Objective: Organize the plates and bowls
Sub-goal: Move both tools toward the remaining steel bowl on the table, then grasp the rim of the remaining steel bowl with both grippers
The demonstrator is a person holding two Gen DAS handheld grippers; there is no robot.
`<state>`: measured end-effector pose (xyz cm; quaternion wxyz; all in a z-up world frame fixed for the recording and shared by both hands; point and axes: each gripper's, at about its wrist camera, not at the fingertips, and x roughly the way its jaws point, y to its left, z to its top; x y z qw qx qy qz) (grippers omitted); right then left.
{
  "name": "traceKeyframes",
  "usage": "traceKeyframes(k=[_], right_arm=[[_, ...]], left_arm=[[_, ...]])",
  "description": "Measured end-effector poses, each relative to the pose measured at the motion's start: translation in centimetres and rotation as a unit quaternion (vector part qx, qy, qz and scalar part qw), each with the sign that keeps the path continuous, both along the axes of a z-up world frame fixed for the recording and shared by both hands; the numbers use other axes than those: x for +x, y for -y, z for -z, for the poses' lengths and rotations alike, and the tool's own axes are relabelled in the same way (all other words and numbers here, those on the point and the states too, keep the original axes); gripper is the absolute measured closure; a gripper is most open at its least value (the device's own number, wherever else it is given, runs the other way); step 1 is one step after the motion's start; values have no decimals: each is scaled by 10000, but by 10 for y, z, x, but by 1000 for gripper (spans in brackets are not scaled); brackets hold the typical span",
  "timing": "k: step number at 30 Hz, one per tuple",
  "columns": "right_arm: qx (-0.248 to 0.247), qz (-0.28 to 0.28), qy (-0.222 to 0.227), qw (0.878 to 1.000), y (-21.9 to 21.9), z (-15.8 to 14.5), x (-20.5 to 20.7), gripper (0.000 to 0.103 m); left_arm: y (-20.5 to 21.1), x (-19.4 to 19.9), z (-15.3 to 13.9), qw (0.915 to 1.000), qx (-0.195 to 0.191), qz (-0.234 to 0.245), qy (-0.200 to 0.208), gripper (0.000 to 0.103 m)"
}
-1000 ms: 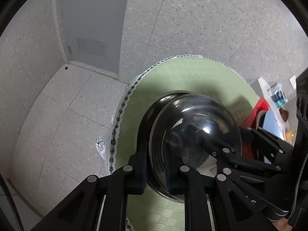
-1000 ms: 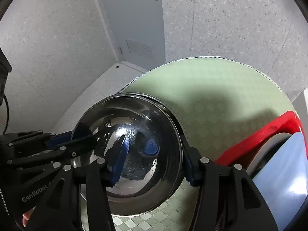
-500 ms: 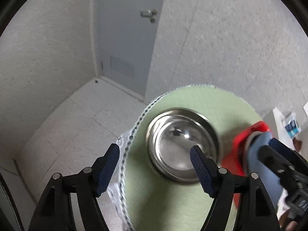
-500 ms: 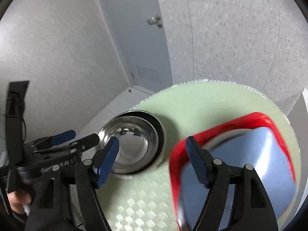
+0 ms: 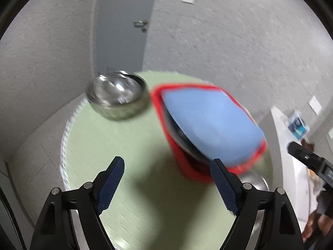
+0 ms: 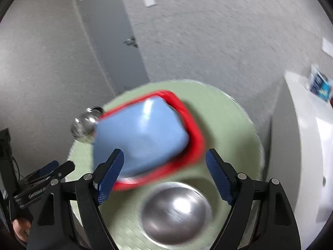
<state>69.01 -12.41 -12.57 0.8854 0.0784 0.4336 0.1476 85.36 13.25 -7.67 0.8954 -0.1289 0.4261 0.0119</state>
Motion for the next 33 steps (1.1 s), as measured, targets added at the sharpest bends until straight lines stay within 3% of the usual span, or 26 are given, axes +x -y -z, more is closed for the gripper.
traceKeyframes(k=[8,14,16,17,18,19,20,21,22,25,28,33], right_arm=[[205,106,-731,9971,34,59,-20,20],[430,-100,-1147,9924,30,91,-22,23],[546,-168,-1302,9898,28,101,-23,40],[556,-204,-1368,9888,25,104,-21,43],[498,-211,-1278,9903,26,103,-22,48],[514,-296,-1318,9895,24,104,-21,59],[640,-387,-1428,9869,23,106,-20,65],[691,-426,-1464,9859,22,107,-18,72],[670,-493,-1442,9860,18,106,-19,75],[564,-486,-1379,9876,18,101,-25,75],[697,-440,-1358,9873,23,91,-31,75],[659,-453,-963,9921,23,47,-39,75]], left_arm=[[72,-40,30,9992,3,157,-359,22],[96,-11,59,9973,84,262,-674,28],[101,-2,65,9966,16,328,-755,34],[104,2,66,9961,-8,387,-795,39],[107,7,68,9959,-15,432,-798,40],[109,11,69,9956,1,508,-793,48],[111,16,70,9950,-15,605,-794,65],[116,21,71,9934,-84,783,-835,73],[120,25,72,9923,-115,876,-867,87],[123,29,68,9927,93,944,-743,87],[119,28,56,9925,-42,1048,-636,88],[110,14,15,9939,-40,1085,-167,87]])
